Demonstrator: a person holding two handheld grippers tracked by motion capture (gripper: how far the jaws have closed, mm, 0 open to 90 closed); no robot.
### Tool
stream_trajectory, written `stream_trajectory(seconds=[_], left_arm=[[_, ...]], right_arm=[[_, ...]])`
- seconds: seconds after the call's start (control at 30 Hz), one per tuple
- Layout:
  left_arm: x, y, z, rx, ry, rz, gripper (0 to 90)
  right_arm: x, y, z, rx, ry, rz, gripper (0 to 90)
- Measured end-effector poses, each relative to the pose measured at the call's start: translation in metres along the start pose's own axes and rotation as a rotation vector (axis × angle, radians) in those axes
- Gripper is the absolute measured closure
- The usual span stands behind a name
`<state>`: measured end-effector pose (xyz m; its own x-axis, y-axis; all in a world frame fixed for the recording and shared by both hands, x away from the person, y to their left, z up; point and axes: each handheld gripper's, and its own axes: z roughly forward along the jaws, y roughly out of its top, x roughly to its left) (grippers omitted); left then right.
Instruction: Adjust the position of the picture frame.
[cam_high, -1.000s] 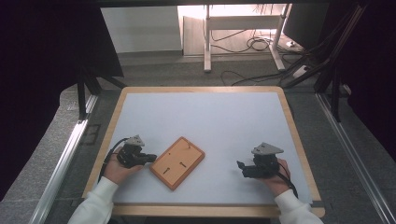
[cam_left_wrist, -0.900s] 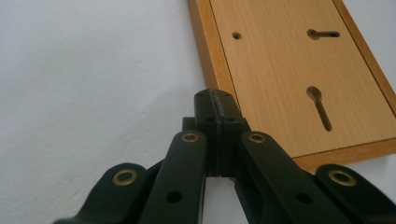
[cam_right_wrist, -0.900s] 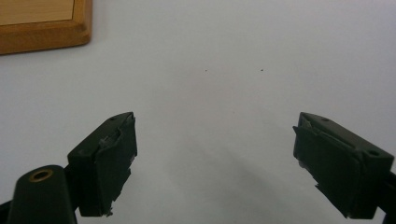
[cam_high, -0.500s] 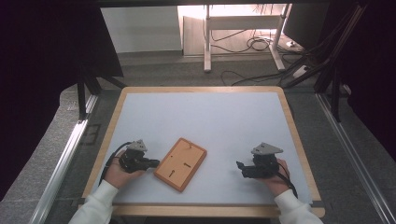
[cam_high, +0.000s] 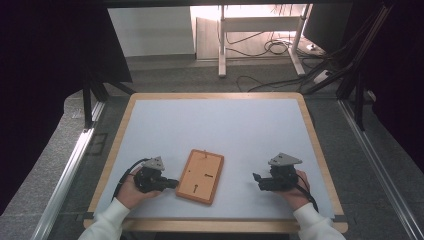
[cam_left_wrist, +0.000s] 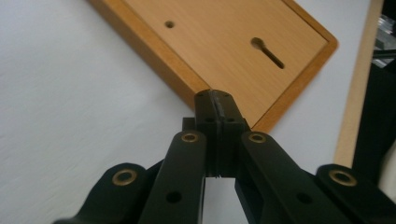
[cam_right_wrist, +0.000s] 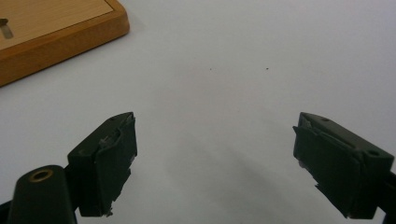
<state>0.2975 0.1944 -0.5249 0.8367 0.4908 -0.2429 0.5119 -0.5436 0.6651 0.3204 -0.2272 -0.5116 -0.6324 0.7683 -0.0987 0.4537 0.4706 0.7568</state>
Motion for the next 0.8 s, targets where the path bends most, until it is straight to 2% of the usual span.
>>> stream_trajectory(seconds=[0.13, 0.3, 0.57, 0.8], left_arm=[[-0.0047, 0.0048, 0.0024, -0.001, -0.002, 0.018, 90.0], [0.0, 0.002, 0.0043, 0.024, 0.001, 0.005, 90.0], [-0.0012, 0.0017, 0.0057, 0.023, -0.008, -0.005, 90.0], [-0.0048, 0.0038, 0.0102, 0.018, -0.024, 0.007, 90.0]], right_arm=[[0.0001, 0.0, 0.0004, 0.001, 0.0, -0.001, 13.6], [0.0001, -0.0001, 0.0001, 0.002, -0.001, -0.002, 13.7], [0.0005, -0.0002, 0.0008, 0.003, 0.001, -0.002, 13.6], [0.0011, -0.0001, 0.0011, 0.008, 0.0, -0.001, 13.6]])
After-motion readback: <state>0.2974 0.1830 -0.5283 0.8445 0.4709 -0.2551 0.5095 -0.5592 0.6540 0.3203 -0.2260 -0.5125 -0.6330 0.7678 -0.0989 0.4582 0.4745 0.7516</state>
